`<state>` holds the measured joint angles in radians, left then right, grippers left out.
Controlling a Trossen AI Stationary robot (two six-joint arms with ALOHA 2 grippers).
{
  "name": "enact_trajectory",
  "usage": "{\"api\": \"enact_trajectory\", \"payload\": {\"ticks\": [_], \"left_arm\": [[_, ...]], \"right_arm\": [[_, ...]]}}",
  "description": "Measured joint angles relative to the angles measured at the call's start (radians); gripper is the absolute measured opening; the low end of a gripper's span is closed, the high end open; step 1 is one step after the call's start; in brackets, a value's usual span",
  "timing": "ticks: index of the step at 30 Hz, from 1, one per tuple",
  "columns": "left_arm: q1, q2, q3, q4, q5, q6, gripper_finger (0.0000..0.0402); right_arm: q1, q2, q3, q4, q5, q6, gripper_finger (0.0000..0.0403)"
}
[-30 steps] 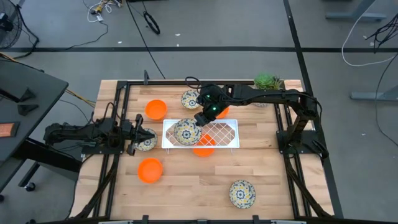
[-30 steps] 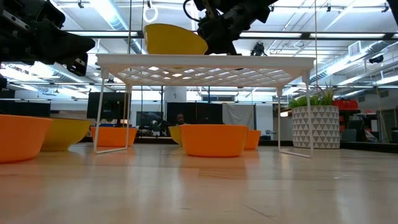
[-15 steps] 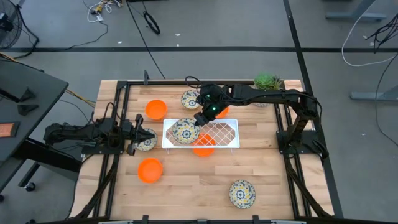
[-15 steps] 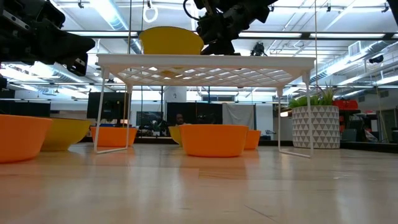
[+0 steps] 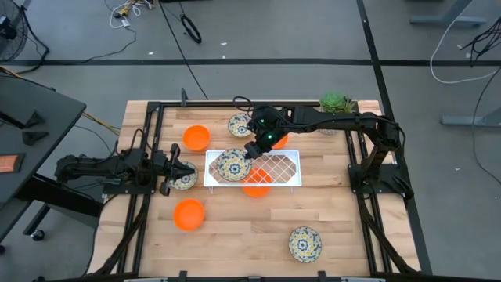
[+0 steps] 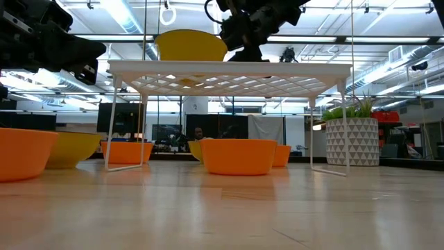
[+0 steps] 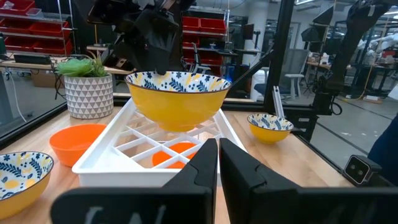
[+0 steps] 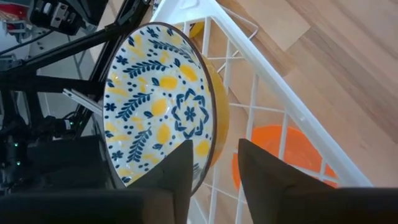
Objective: Pick & Place Mini bowls
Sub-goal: Stack the white patterned bowl on the white patterned bowl on the shelf
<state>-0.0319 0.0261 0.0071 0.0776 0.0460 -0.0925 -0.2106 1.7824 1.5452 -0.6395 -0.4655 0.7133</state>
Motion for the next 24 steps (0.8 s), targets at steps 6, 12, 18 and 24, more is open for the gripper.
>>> {"api": "enact_trajectory", "payload": {"ticks": [6,12,18,24], "left_arm": [[0.0,0.0,0.0,0.0,0.0,0.0,0.0023],[0.0,0.0,0.0,0.0,0.0,0.0,0.0023],[0.0,0.0,0.0,0.0,0.0,0.0,0.0023],[0.0,0.0,0.0,0.0,0.0,0.0,0.0023]], "right_arm": [[0.0,-0.031,0.0,-0.001,-0.007,-0.015,0.016],[-0.003,-0.098,0.0,-0.011,-0.004,-0.044,0.0176],[0.013,-0.185,0.0,-0.014,0.005,-0.092,0.0174],[0.046,-0.243,0.0,-0.017,0.01,-0.15,0.0173]]}}
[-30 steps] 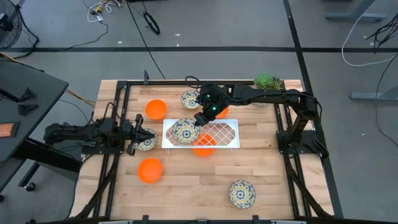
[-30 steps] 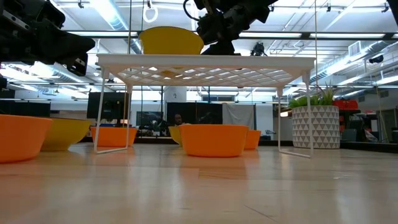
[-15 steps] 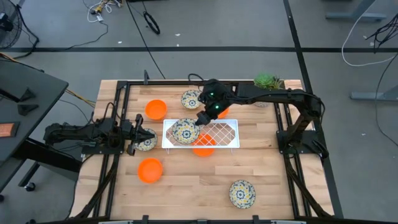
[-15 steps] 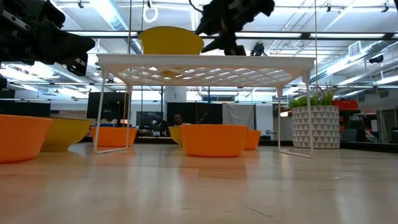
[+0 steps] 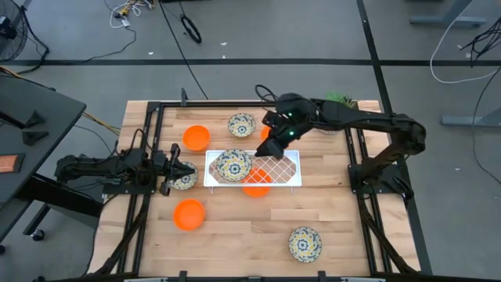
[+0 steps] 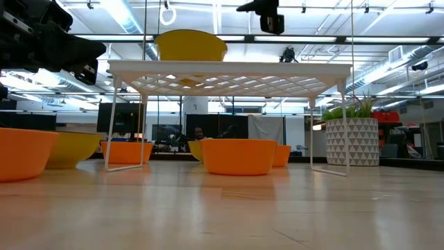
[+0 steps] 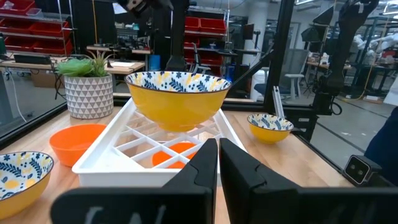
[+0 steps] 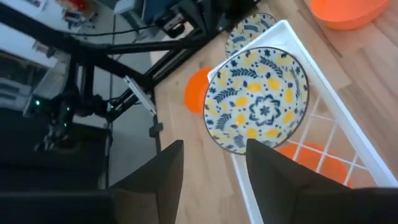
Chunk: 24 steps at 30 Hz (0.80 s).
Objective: Pick & Place Mini bowls
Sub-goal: Stack the white patterned bowl on the white patterned bowl on the shelf
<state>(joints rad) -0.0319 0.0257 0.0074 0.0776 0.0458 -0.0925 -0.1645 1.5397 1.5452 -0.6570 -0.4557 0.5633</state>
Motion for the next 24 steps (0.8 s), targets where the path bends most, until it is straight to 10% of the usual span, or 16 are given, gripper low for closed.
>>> {"api": "enact_trajectory", "payload": {"ticks": [24], "left_arm": [[0.0,0.0,0.0,0.0,0.0,0.0,0.0023]], "right_arm": [[0.356,-0.004,-0.001,-0.166,0.152,-0.415,0.0173]]}}
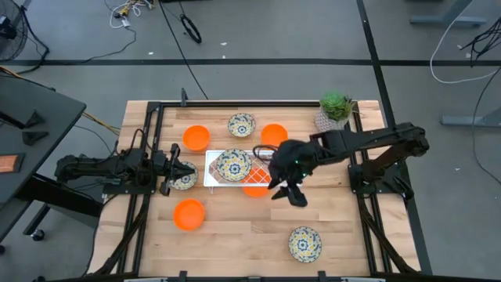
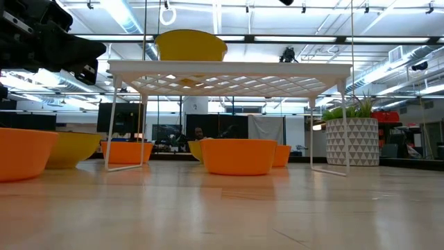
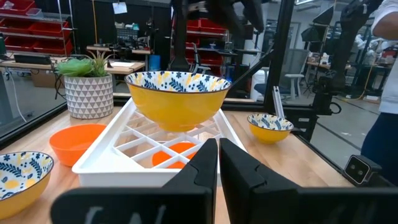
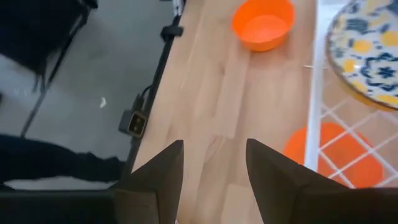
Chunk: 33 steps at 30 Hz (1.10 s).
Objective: Pick & Place Mini bowls
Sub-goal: Stack the white patterned bowl on the white patterned bowl on the shelf
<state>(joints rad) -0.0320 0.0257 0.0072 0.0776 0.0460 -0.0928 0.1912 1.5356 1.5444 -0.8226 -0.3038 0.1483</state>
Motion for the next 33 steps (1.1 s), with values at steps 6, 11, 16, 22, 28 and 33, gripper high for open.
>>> {"api": "enact_trajectory", "payload": {"ticks": [6,11,16,22,28,33], "left_arm": [[0.0,0.0,0.0,0.0,0.0,0.0,0.0023],[0.0,0.0,0.0,0.0,0.0,0.0,0.0023],[0.0,0.0,0.0,0.0,0.0,0.0,0.0023],[0.0,0.0,0.0,0.0,0.0,0.0,0.0023],[0.0,0.0,0.0,0.0,0.0,0.0,0.0023],[0.0,0.0,0.0,0.0,0.0,0.0,0.0023]], "right_arm": [[0.08,0.0,0.0,-0.043,0.026,-0.047,0.0173],[0.162,0.0,0.0,-0.081,0.057,-0.107,0.0173],[0.249,0.0,0.0,-0.121,0.124,-0.189,0.0173],[0.338,0.0,0.0,-0.154,0.22,-0.293,0.0173],[0.422,0.0,0.0,-0.166,0.288,-0.314,0.0173],[0.482,0.0,0.0,-0.2,0.38,-0.205,0.0173]]}}
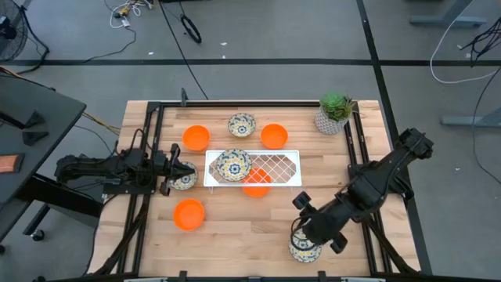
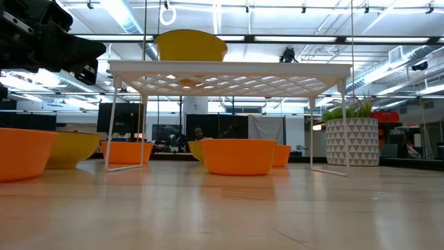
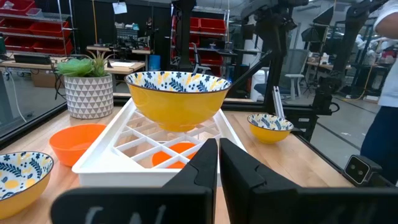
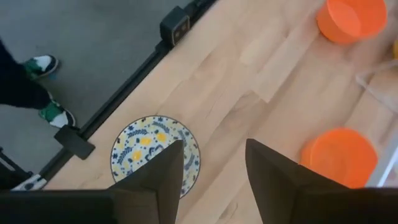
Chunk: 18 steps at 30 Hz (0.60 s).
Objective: Pick & Place Mini bowls
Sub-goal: Stack the white patterned bowl on the white patterned bowl on the shelf
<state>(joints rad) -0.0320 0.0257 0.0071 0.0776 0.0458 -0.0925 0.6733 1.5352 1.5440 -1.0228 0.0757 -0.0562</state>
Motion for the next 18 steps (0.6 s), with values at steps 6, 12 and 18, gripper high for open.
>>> {"api": "enact_trajectory", "payload": {"ticks": [6,12,18], "left_arm": [[0.0,0.0,0.0,0.0,0.0,0.0,0.0023],[0.0,0.0,0.0,0.0,0.0,0.0,0.0023],[0.0,0.0,0.0,0.0,0.0,0.0,0.0023]], "right_arm": [[0.049,0.0,0.0,-0.05,0.018,0.187,0.0173],[0.087,0.012,0.0,-0.099,0.017,0.429,0.0173],[0.12,0.029,-0.013,-0.131,0.013,0.645,0.0173]]}}
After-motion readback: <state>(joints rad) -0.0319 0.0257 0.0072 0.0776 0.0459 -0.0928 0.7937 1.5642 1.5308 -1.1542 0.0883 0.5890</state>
